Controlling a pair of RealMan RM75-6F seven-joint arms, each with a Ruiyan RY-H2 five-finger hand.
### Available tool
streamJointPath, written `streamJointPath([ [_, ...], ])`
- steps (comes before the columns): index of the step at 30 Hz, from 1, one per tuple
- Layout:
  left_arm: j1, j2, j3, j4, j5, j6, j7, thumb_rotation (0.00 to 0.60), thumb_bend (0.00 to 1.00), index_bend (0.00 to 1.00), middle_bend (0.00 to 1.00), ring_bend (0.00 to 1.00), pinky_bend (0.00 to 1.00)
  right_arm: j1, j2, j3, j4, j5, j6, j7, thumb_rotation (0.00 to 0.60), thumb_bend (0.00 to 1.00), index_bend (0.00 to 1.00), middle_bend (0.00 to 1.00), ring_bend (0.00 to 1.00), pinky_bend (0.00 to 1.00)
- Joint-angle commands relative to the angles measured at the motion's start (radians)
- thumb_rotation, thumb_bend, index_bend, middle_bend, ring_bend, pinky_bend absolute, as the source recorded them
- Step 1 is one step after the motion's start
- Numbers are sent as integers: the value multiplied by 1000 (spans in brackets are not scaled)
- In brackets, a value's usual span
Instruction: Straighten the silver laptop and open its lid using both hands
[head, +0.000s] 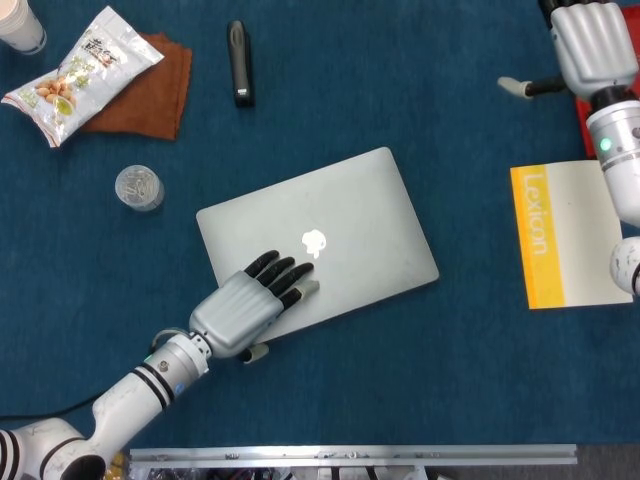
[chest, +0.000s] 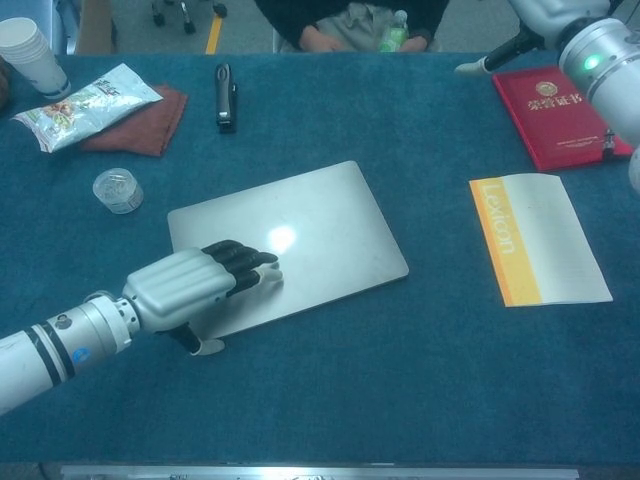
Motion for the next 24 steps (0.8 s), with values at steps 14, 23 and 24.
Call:
streamJointPath([
  [14,-12,11,-25,58,-29,13,-45,600,226,0,0,0,0,6,-5,5,-6,16,6,-24,416,75,16,193,57,155],
  [23,-26,4,-43,80,-26,19,-79,600,227,0,0,0,0,10,-10,5,-6,25,7,-38,418,75,16,193,57,155],
  [24,-27,4,-45,81,-25,20,-82,600,227,0,0,0,0,10,-10,5,-6,26,7,-38,419,74,16,193,57,155],
])
